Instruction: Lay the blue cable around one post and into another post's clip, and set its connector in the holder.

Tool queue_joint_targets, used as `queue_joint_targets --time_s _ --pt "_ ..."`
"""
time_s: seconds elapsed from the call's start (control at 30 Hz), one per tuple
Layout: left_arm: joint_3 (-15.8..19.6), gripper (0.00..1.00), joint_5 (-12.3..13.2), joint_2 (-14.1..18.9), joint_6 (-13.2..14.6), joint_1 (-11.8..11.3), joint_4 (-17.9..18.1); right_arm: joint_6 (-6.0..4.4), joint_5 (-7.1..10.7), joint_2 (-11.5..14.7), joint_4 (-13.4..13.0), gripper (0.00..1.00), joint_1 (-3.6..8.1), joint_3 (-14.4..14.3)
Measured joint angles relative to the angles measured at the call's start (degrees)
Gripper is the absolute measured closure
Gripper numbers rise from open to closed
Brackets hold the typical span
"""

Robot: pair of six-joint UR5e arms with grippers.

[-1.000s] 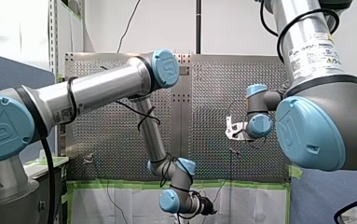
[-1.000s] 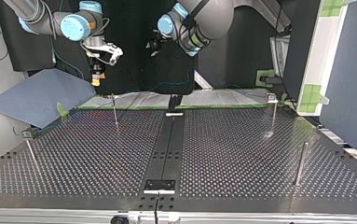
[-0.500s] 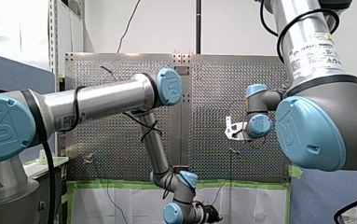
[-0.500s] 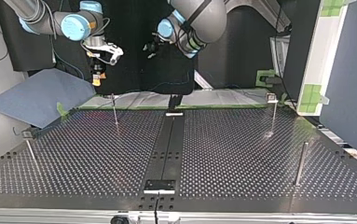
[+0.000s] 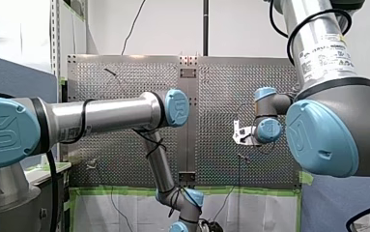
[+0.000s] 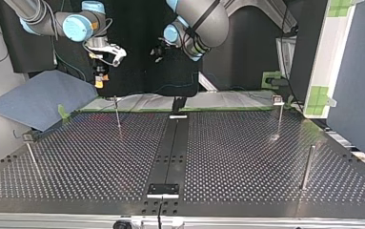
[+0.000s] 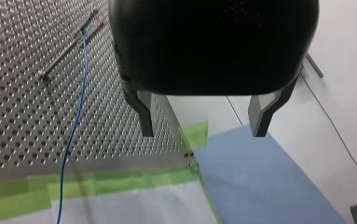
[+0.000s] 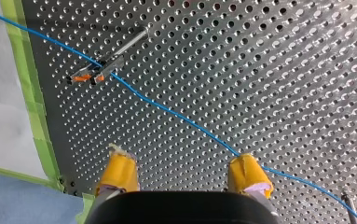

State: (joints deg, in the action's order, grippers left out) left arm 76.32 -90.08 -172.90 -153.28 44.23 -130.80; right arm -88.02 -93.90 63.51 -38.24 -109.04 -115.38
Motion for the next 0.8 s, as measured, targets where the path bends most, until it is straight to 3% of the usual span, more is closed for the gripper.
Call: queue_joint_targets --time_s 0.43,0.8 --pt "-6.25 0.00 -2.73 -5.92 6.03 0.27 -5.45 -0.06 0.54 0.00 -0.24 0.02 -0.01 -0.04" --pt "-11.51 0.00 -3.66 -6.25 11.16 0.70 -7.08 -0.10 0.55 0.00 -0.25 0.02 -0.10 -0.07"
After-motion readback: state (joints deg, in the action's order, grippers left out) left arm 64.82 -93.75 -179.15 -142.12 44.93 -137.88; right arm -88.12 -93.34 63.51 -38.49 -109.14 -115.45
